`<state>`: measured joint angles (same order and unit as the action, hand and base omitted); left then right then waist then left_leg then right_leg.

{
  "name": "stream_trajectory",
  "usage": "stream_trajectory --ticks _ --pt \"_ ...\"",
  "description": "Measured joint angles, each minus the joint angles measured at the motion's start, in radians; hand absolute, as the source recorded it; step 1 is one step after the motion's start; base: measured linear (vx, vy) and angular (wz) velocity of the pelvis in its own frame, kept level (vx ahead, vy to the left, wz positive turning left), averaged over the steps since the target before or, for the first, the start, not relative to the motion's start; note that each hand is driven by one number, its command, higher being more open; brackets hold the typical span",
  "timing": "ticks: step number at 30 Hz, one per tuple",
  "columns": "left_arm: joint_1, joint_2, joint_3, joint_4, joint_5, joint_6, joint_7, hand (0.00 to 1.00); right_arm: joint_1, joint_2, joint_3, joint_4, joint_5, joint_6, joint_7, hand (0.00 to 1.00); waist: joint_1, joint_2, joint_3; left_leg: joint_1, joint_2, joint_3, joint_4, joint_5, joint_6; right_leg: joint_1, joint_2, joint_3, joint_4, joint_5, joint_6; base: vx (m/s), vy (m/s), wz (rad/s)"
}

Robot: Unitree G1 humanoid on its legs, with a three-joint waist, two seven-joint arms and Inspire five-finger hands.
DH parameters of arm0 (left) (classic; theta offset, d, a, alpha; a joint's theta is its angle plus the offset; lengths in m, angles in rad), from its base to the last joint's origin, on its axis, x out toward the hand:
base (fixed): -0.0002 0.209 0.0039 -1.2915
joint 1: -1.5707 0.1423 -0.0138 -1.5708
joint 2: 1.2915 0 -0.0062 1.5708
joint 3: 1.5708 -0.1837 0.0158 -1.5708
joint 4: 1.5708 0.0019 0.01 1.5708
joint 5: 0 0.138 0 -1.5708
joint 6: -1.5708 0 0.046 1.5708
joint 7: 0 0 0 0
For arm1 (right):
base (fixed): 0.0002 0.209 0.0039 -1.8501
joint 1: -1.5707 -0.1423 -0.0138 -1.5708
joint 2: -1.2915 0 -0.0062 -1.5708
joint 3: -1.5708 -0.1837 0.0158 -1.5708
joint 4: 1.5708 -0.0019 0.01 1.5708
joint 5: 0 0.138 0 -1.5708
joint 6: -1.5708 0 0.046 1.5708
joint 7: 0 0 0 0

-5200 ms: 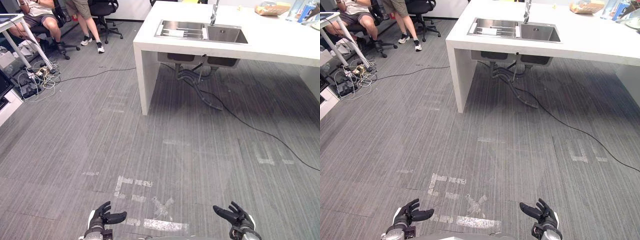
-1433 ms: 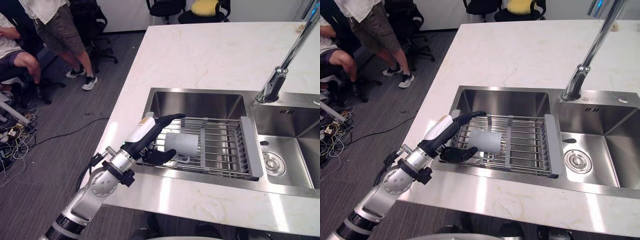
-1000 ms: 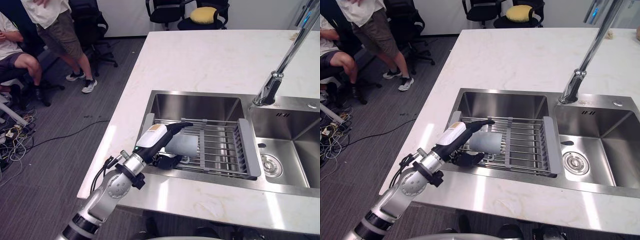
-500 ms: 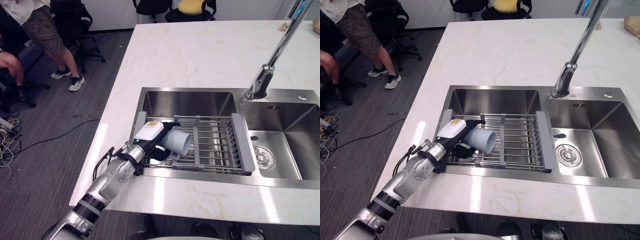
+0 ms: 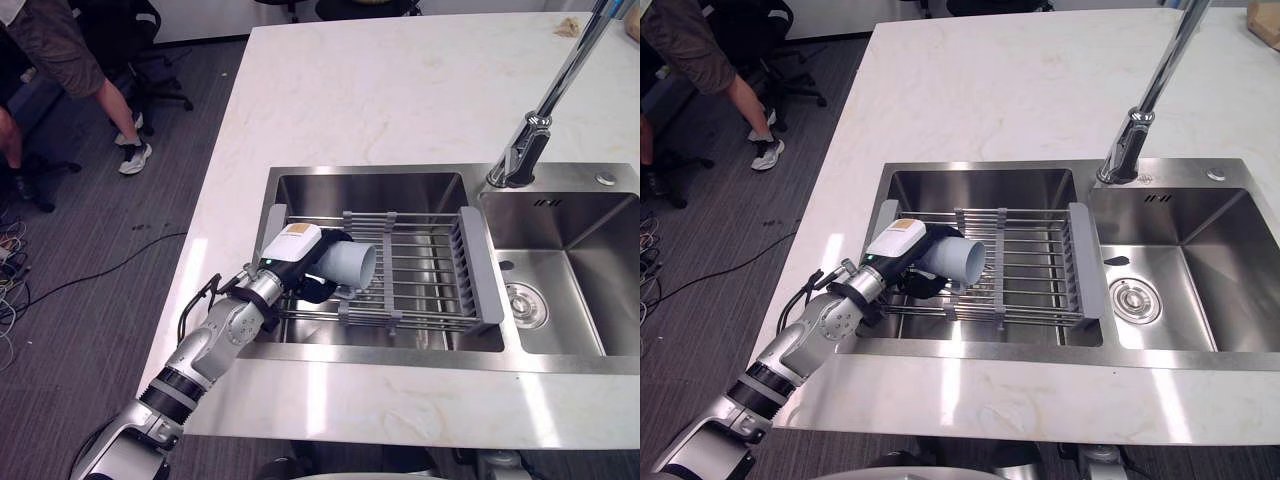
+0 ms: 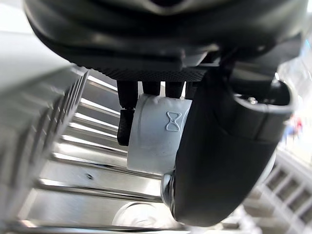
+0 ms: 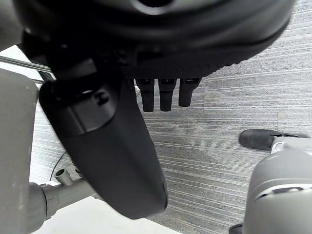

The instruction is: Walk over to the sink, pick up the cup, carry it to the dishwasher, place the cup inside the dishwasher, then close the dishwasher door

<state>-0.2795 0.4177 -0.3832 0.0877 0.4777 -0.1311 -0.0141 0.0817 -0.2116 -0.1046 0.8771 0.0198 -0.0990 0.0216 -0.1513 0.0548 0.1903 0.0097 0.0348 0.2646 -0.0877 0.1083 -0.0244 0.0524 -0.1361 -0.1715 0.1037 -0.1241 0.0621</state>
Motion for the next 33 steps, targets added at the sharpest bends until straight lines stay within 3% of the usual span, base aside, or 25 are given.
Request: stream_trajectory --ticks 5,10,17,24,27,29,30,31,33 --pt "0.122 -0.133 0.034 -0.163 -0.189 0.012 0.038 0.3 0.015 0.025 -0.046 -0.001 0.035 0.001 -0.005 0.9 0.013 0.0 0.0 0.003 0.002 0.005 0.0 -0.002 -0.002 0.0 -0.003 0.011 0.002 0.003 -0.001 -0.01 0.008 -0.04" --pt "0.212 -0.241 0.068 -0.287 -0.444 -0.013 0.077 0.3 0.042 0.039 -0.072 -0.035 0.076 0.0 -0.023 0.9 0.026 0.001 -0.001 0.022 0.009 0.038 -0.005 -0.017 0.0 -0.004 0.005 0.051 0.006 0.011 -0.004 -0.05 0.03 -0.22" --pt "0.289 -0.273 0.106 -0.346 -0.604 -0.023 0.101 0.3 0.089 0.045 -0.086 -0.042 0.078 0.001 -0.03 0.9 0.033 0.0 -0.001 0.027 0.009 0.062 -0.005 -0.019 0.004 -0.014 0.007 0.076 0.004 0.021 0.001 -0.02 0.022 -0.11" --pt "0.322 -0.284 0.109 -0.41 -0.619 -0.029 0.102 0.3 0.081 0.049 -0.085 -0.059 0.079 0.0 -0.037 0.9 0.054 -0.005 -0.003 0.014 0.016 0.13 0.002 -0.023 0.01 -0.085 0.015 0.152 0.051 0.042 0.013 -0.01 0.029 -0.29" --pt "0.315 -0.281 0.105 -0.413 -0.616 -0.034 0.112 0.3 0.073 0.058 -0.079 -0.069 0.079 0.0 -0.056 0.9 0.051 -0.019 0.005 -0.036 0.025 0.138 0.062 -0.039 0.026 -0.162 0.013 0.161 0.147 0.048 0.025 -0.11 0.008 -0.12" --pt "0.318 -0.279 0.102 -0.413 -0.615 -0.034 0.128 0.3 0.076 0.059 -0.073 -0.069 0.078 0.0 -0.064 0.9 0.055 -0.029 0.009 -0.071 0.04 0.136 0.123 -0.067 0.043 -0.171 0.013 0.158 0.146 0.069 0.058 -0.12 0.002 -0.01" --pt "0.317 -0.283 0.111 -0.417 -0.614 -0.038 0.132 0.3 0.068 0.062 -0.071 -0.069 0.078 0.001 -0.067 0.9 0.06 -0.029 0.009 -0.098 0.054 0.137 0.142 -0.078 0.063 -0.183 0.012 0.151 0.214 0.022 0.079 -0.1 -0.013 0.16" --pt "0.329 -0.283 0.127 -0.417 -0.614 -0.039 0.134 0.3 0.075 0.064 -0.05 -0.068 0.078 0.001 -0.068 0.9 0.06 -0.041 0.008 -0.104 0.054 0.126 0.159 -0.073 0.07 -0.191 0.008 0.141 0.387 -0.066 0.08 -0.11 -0.032 0.19" --pt "0.367 -0.283 0.161 -0.429 -0.614 -0.039 0.14 0.3 0.086 0.066 -0.033 -0.068 0.078 0.0 -0.064 0.9 0.083 -0.055 -0.004 -0.132 0.056 0.12 0.194 -0.072 0.071 -0.15 0.016 0.14 0.491 -0.122 0.103 -0.1 -0.108 0.15"
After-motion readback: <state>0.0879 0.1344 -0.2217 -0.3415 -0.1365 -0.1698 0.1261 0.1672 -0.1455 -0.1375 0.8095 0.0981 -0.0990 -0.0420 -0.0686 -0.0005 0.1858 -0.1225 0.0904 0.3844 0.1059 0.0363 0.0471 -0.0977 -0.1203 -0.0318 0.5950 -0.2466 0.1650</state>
